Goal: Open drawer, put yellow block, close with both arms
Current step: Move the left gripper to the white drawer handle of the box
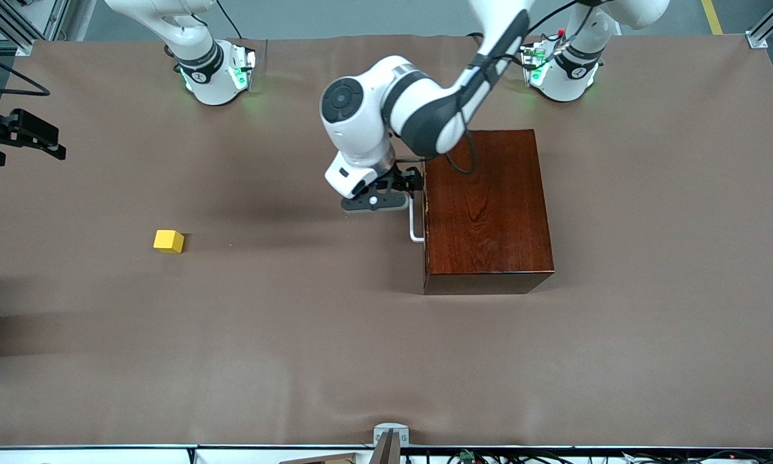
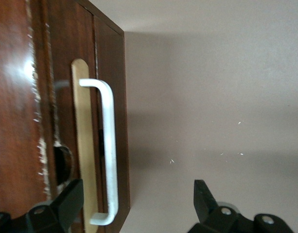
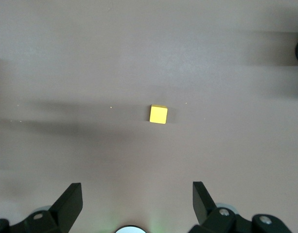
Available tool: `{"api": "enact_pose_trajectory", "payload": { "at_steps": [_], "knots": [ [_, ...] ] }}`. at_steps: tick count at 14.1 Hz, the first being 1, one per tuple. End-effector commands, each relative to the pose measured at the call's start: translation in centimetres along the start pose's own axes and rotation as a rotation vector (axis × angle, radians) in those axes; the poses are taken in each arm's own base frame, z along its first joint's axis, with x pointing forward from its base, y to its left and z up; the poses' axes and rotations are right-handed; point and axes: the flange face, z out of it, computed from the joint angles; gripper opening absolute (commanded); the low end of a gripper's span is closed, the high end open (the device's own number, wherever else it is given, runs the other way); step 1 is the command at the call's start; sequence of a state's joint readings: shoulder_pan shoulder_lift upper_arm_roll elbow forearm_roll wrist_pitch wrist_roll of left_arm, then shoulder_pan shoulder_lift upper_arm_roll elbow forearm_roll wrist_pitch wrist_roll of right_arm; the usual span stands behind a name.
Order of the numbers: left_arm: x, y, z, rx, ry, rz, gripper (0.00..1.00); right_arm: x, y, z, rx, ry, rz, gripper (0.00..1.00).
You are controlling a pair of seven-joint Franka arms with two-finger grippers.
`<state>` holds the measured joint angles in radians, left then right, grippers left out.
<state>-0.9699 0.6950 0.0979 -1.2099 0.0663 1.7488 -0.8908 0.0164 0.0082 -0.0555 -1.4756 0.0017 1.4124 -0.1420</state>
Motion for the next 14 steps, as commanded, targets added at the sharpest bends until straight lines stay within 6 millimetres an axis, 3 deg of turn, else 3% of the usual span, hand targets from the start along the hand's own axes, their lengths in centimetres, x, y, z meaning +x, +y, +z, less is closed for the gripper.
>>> {"api": "enact_pose_trajectory", "payload": {
  "at_steps": [1, 5, 10, 14],
  "knots": [
    [0.5, 0.3, 0.5, 0.024, 0.024, -0.023, 1.0, -0.8, -0.1, -0.5, 0.017, 0.006, 0.013, 1.0],
    [-0.6, 1.7, 3.6, 0.069, 0.007, -0.004, 1.0, -0.8, 0.0, -0.5, 0.017, 0.006, 0.014, 1.0],
    [-0.5, 1.8, 4.5, 0.079, 0.003, -0.097, 1.0, -0.8, 0.0, -0.4, 0.018, 0.003, 0.014, 1.0],
    [-0.4, 1.7, 5.1, 0.089, 0.001, -0.077, 1.0, -0.8, -0.1, -0.4, 0.018, 0.003, 0.013, 1.0]
  ]
}}
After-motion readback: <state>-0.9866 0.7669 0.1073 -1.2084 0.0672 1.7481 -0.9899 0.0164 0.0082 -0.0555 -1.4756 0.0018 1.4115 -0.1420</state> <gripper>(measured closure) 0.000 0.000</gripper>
